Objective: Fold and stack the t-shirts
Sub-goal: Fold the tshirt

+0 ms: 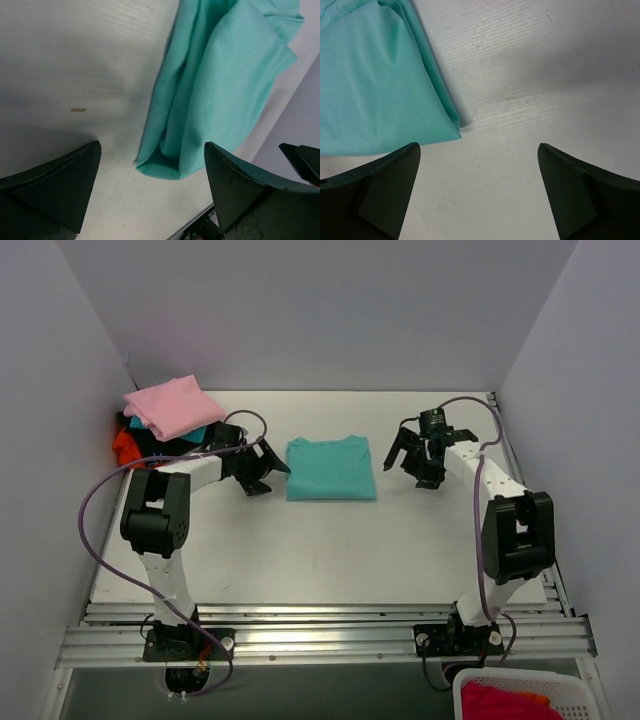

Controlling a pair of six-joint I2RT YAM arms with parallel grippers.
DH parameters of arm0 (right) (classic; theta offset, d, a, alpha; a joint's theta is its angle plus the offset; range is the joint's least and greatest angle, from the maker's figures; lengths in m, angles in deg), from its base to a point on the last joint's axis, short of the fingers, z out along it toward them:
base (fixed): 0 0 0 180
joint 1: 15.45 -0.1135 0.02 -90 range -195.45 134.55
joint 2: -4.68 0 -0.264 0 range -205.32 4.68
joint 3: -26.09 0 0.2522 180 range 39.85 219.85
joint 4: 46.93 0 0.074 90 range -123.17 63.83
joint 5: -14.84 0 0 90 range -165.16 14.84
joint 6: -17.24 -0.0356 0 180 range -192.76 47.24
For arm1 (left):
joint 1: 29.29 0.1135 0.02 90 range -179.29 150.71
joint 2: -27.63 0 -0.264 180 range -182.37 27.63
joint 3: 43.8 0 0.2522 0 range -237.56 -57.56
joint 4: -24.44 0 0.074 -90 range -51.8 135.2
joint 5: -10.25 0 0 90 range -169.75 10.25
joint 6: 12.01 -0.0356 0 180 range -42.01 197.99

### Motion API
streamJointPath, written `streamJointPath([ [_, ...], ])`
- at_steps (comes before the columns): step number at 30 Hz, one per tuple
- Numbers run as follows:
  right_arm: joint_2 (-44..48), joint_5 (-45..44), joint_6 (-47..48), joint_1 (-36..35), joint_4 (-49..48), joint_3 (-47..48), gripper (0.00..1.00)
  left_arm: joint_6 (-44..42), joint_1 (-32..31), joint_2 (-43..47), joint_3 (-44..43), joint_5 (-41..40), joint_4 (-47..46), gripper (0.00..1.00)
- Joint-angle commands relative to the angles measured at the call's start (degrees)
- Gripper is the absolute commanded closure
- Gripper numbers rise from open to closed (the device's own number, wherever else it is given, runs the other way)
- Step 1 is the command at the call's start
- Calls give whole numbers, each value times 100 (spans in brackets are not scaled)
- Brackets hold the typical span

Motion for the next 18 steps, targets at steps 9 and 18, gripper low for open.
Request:
streamJointPath([
  [9, 836, -135, 249, 242, 597, -527, 0, 675, -464, -750, -271, -222, -1567, 6],
  [18, 1074, 23, 477, 778, 799, -536, 0, 499, -780, -1392, -833, -539, -1348, 31],
])
